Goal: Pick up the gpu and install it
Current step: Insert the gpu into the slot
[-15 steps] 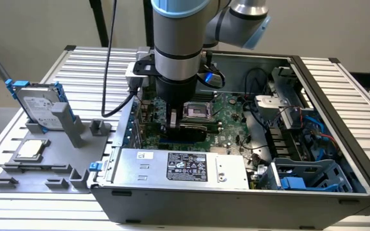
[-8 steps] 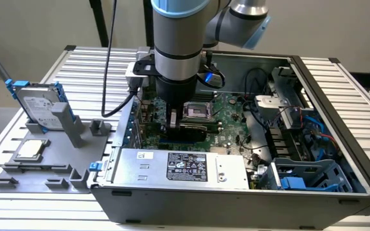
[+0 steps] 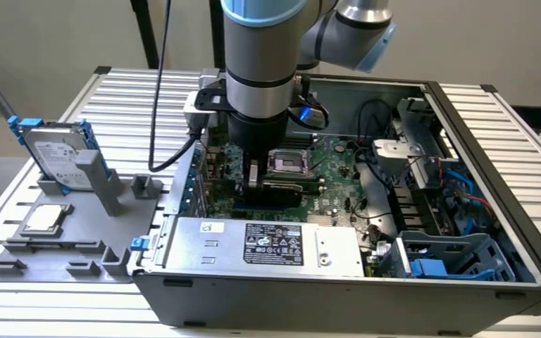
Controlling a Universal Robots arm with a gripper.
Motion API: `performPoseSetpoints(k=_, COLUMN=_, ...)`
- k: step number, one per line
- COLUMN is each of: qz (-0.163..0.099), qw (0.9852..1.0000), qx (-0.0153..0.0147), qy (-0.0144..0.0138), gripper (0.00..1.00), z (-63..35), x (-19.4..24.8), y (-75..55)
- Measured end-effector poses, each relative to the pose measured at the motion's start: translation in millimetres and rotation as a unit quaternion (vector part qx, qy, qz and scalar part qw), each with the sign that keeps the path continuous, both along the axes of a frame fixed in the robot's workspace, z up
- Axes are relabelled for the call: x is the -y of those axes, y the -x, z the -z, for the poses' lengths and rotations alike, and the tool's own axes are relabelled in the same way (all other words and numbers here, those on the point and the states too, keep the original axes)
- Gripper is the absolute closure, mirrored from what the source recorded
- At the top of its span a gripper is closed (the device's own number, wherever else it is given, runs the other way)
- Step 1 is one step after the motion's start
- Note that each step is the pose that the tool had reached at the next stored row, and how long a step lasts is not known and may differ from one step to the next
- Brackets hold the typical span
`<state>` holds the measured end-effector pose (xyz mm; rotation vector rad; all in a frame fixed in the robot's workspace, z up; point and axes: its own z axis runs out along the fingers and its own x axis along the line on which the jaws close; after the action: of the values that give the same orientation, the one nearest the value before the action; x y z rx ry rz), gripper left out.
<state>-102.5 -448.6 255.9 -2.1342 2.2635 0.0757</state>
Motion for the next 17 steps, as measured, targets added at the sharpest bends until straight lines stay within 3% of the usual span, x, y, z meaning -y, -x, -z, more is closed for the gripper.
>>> performPoseSetpoints(k=17, qz=0.006, qw=1.0, qx=-0.0023, qy=0.0001, gripper=0.74, z=1.3, x=-1.7, y=0.0)
